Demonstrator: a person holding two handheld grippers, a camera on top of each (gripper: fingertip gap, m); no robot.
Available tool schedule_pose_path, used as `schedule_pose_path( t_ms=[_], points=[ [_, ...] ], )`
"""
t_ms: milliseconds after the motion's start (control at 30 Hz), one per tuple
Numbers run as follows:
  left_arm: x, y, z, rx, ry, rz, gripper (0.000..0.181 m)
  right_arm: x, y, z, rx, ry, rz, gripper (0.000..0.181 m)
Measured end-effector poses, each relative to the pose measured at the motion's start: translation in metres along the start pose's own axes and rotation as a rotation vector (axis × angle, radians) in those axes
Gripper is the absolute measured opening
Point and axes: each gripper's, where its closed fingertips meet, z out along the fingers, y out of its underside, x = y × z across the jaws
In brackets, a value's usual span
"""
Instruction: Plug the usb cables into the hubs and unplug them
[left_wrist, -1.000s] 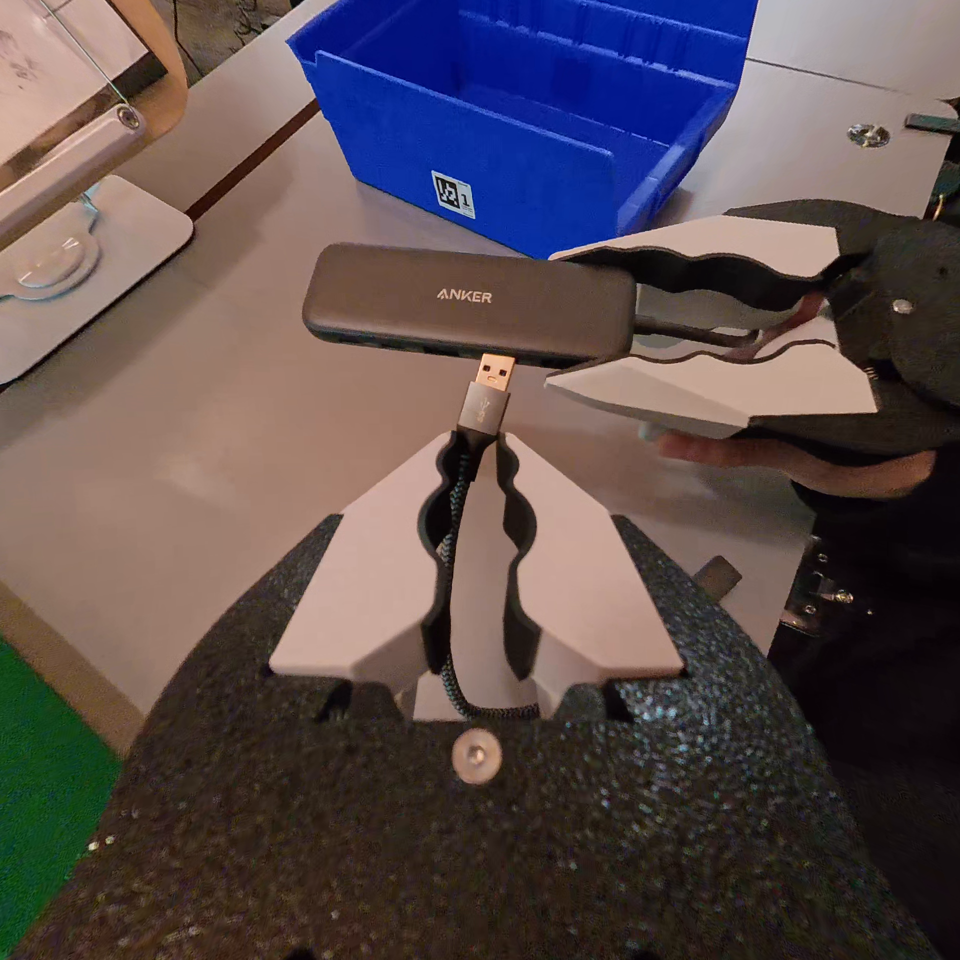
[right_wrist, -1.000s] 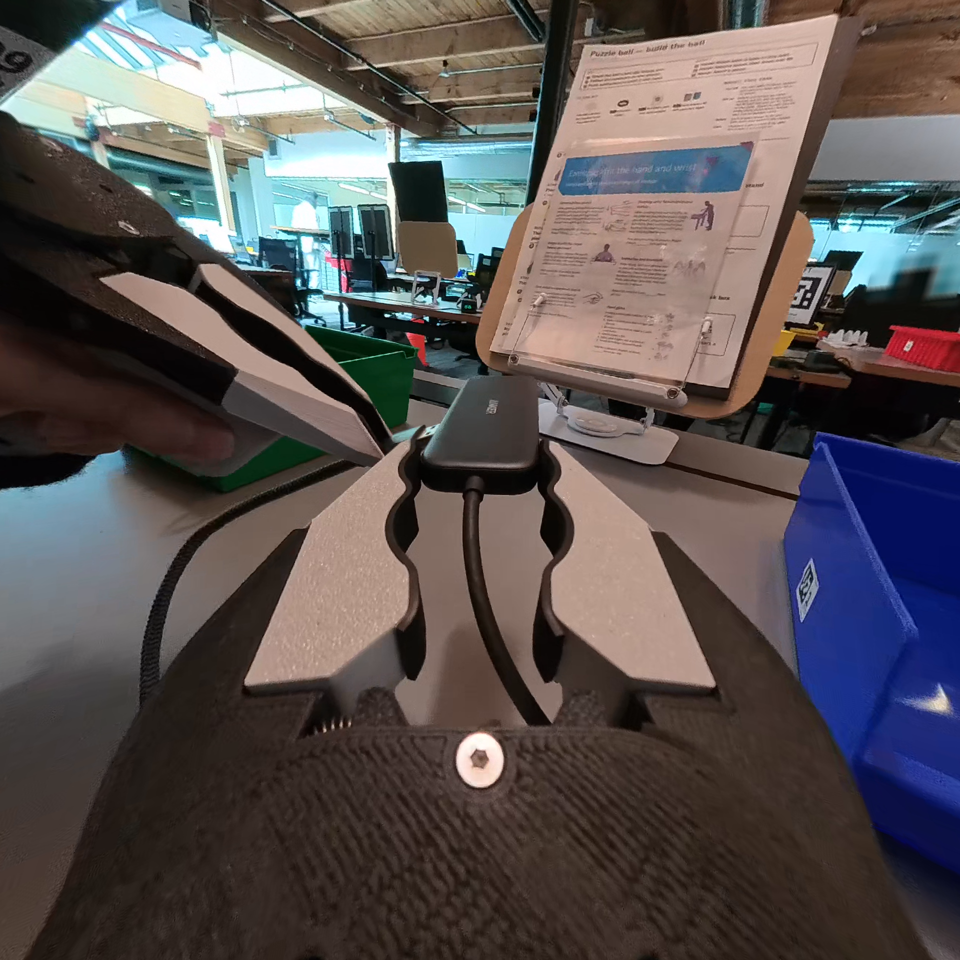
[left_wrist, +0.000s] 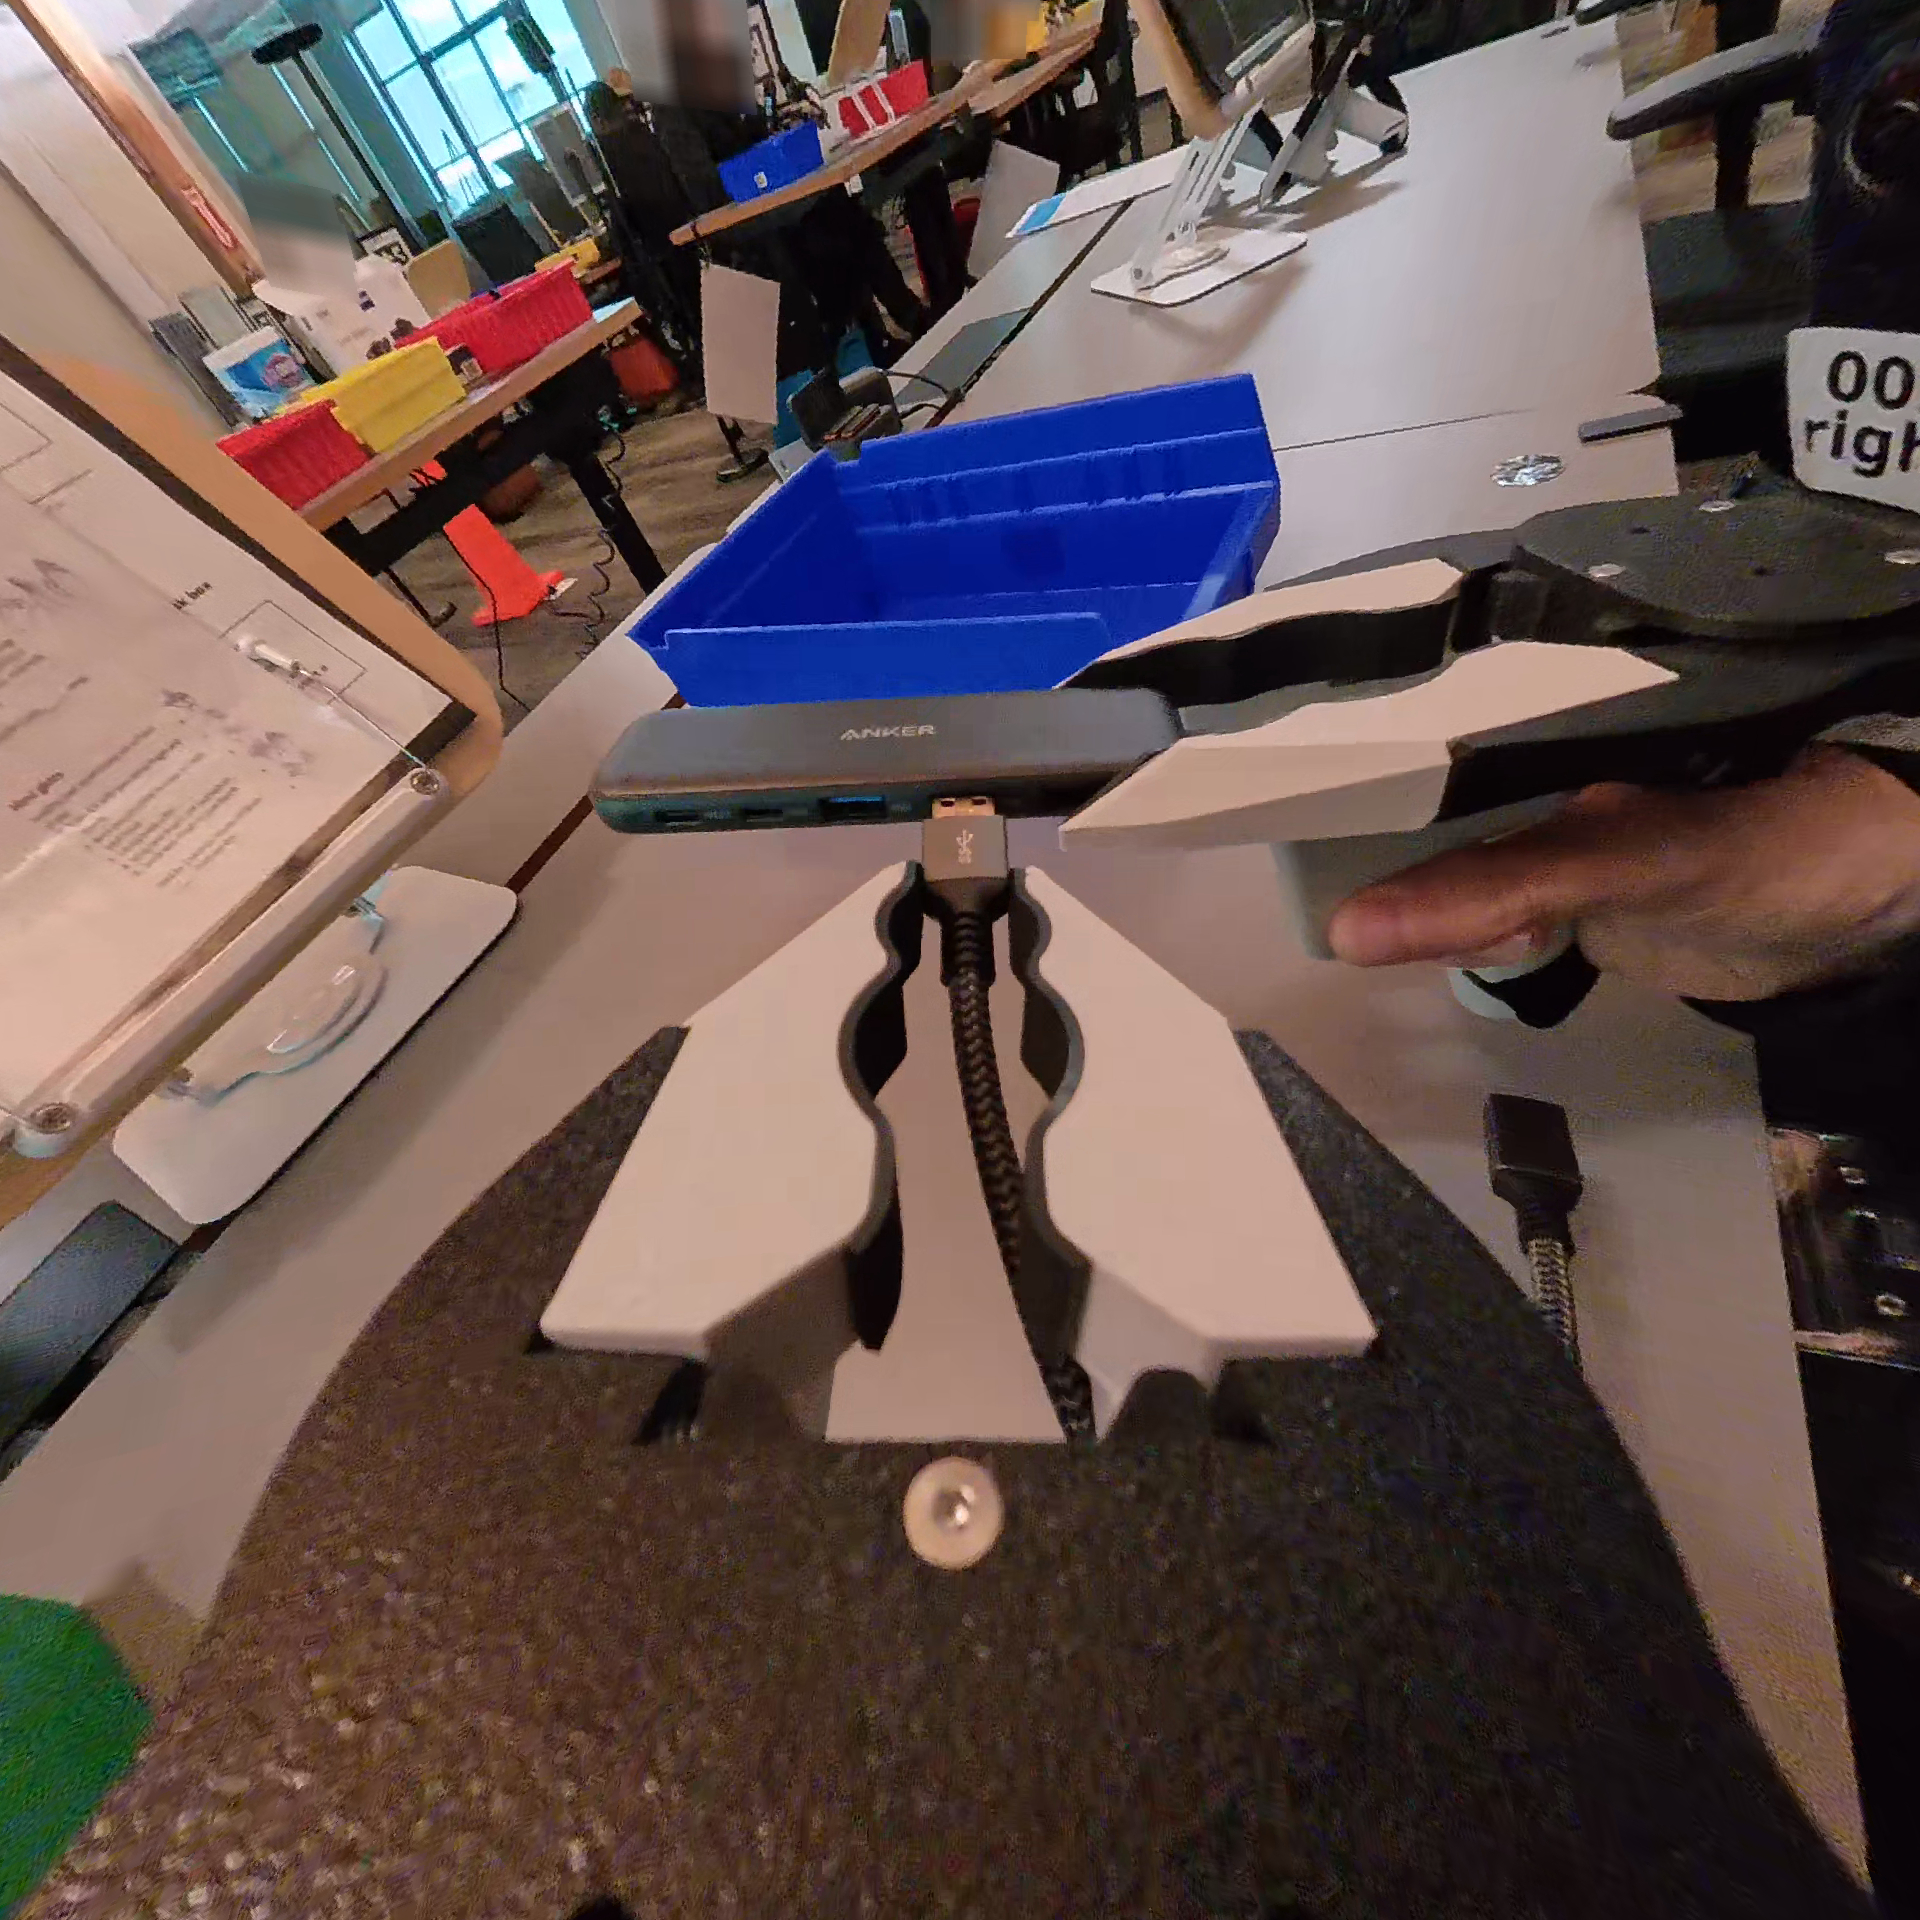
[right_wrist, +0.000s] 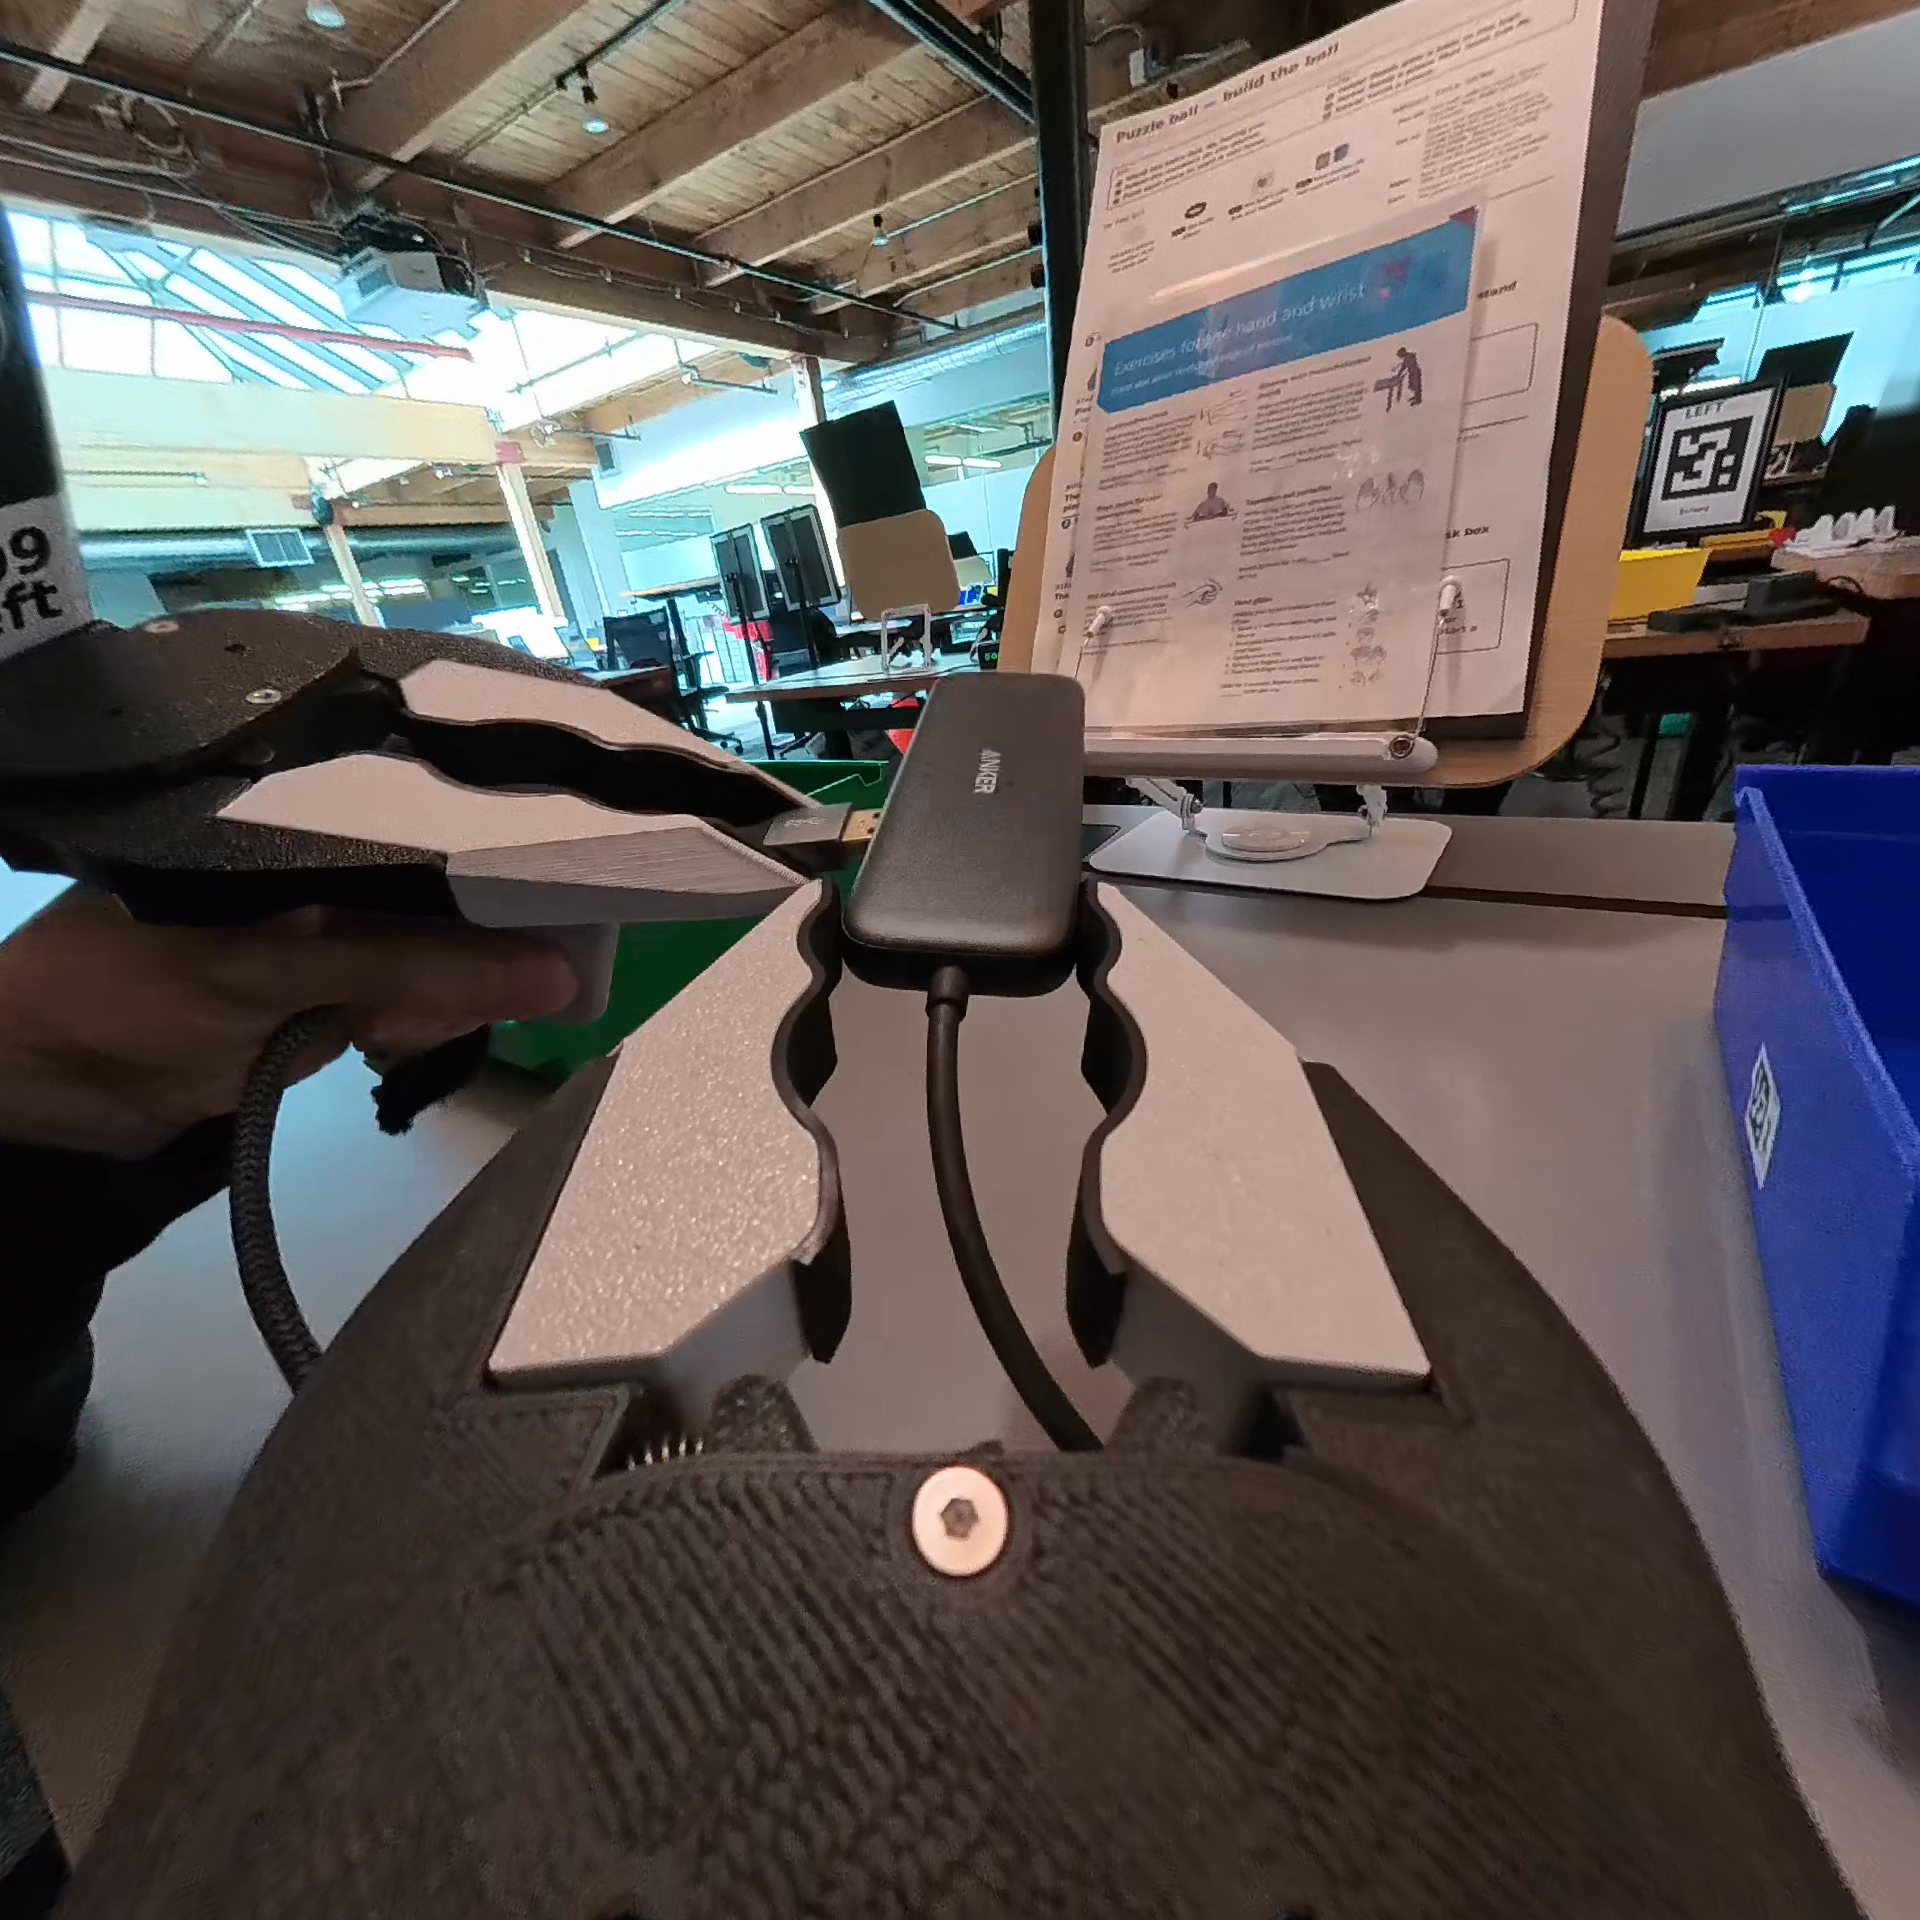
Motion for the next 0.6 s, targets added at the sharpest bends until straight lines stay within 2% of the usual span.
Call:
schedule_pose_path(
  t_ms=[267,367,467,600],
  points=[
    [0.007,-0.002,0.005,-0.013,0.007,-0.179,0.014,0.006,-0.01,-0.004,0.099,0.029,-0.036,0.045],
    [0.007,0.003,0.008,-0.042,0.004,-0.214,0.014,0.008,-0.005,-0.003,0.054,0.064,-0.126,0.045],
    [0.004,-0.003,0.011,0.02,-0.019,-0.169,0.013,0.009,-0.005,-0.003,0.038,0.041,-0.083,0.045],
    [0.004,0.003,0.016,-0.002,-0.036,-0.099,0.013,0.009,0.005,-0.002,-0.025,0.026,-0.139,0.045]
  ],
)
